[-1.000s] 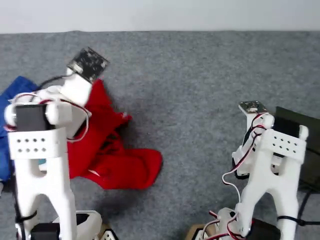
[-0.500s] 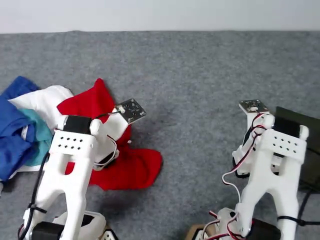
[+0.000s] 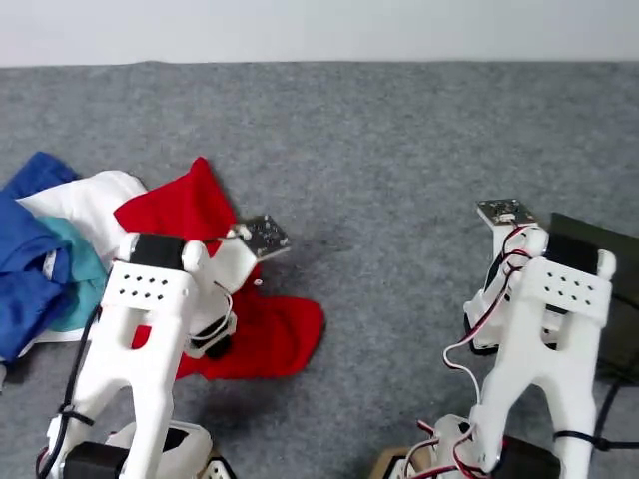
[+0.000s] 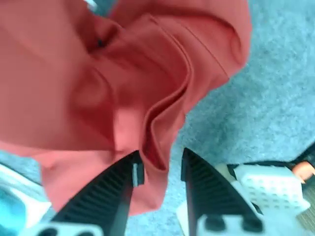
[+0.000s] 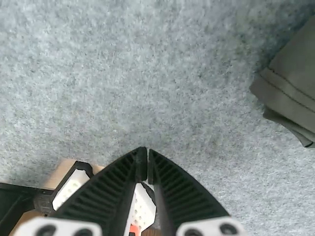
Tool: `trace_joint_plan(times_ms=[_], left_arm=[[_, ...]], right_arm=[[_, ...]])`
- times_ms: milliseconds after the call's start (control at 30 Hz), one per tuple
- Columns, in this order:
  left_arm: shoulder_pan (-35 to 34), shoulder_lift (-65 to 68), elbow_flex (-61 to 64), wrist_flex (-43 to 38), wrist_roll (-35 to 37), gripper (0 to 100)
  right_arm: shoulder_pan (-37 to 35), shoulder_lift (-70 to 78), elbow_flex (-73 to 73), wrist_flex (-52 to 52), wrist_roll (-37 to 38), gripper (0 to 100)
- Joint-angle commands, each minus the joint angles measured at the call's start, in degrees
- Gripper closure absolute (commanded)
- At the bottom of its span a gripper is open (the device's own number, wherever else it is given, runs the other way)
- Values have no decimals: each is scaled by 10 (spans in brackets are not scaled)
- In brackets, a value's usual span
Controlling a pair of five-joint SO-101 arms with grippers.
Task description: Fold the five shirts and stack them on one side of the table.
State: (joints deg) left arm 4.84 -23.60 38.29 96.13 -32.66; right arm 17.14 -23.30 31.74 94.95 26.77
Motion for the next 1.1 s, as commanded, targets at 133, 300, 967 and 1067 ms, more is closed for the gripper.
trace_joint_plan(times_ms=[133, 300, 967, 1067], left_arm=[[7, -18, 34, -45, -5, 866], [6, -18, 80, -105, -3, 877], [-35, -40, -241, 44, 40, 994], [-62, -65, -300, 44, 47, 994]], right_arm=[[-1, -12, -4, 3, -5, 988], [-2, -12, -4, 3, -5, 988], [-3, -12, -4, 3, -4, 988], [-4, -12, -6, 2, -4, 988]])
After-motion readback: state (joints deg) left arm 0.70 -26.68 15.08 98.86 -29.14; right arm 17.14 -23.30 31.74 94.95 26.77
